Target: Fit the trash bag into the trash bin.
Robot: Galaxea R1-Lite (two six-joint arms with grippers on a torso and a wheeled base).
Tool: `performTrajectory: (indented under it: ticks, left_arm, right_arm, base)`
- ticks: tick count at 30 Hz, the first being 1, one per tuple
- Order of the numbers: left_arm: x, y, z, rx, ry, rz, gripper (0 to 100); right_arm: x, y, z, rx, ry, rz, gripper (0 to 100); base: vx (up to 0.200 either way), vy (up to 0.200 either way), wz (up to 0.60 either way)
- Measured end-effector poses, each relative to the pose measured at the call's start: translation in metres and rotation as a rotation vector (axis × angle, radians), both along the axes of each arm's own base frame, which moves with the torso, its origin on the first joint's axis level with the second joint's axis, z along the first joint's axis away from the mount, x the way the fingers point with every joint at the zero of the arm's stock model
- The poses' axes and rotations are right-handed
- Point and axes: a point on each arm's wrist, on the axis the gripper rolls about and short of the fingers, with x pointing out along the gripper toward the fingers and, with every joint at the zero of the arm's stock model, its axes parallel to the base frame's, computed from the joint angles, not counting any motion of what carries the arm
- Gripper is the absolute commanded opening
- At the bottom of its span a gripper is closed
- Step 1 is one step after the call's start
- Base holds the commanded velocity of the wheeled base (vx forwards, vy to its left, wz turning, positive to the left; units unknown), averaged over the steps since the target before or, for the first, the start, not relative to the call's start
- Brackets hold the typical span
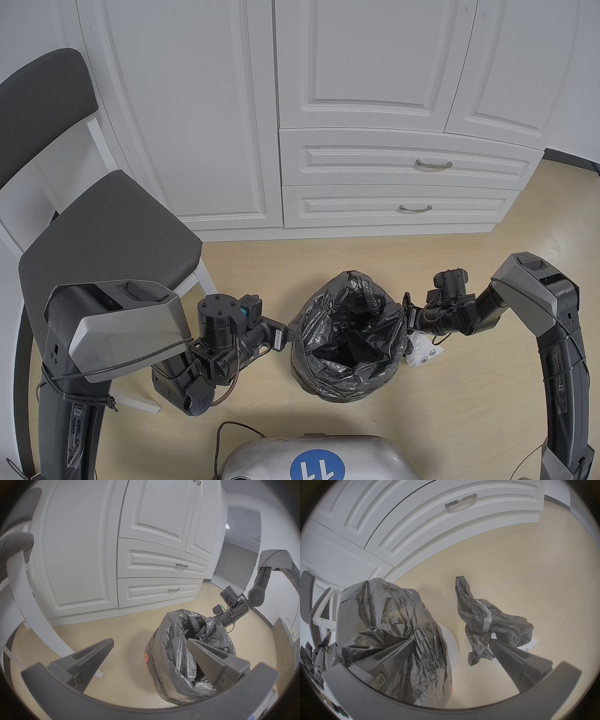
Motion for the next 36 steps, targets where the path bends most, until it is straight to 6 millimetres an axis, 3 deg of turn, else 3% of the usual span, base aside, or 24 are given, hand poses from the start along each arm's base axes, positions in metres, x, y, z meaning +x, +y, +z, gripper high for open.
performTrajectory:
  ticks: [9, 22, 36]
  left_arm:
    - [0.0, 0.0, 0.0, 0.001, -0.001, 0.0, 100]
    - [-0.001, 0.001, 0.004, 0.0, -0.008, 0.001, 100]
    - [-0.013, 0.003, 0.014, -0.013, -0.048, -0.001, 100]
  right_arm:
    - [0.003, -0.003, 0.004, -0.04, -0.011, -0.004, 100]
    - [-0.033, -0.023, 0.05, -0.234, -0.089, 0.156, 100]
    - [-0.057, -0.071, 0.059, -0.486, -0.2, 0.291, 100]
  base:
    - [0.0, 0.0, 0.0]
    - [0.0, 0.0, 0.0]
    - [0.0, 0.0, 0.0]
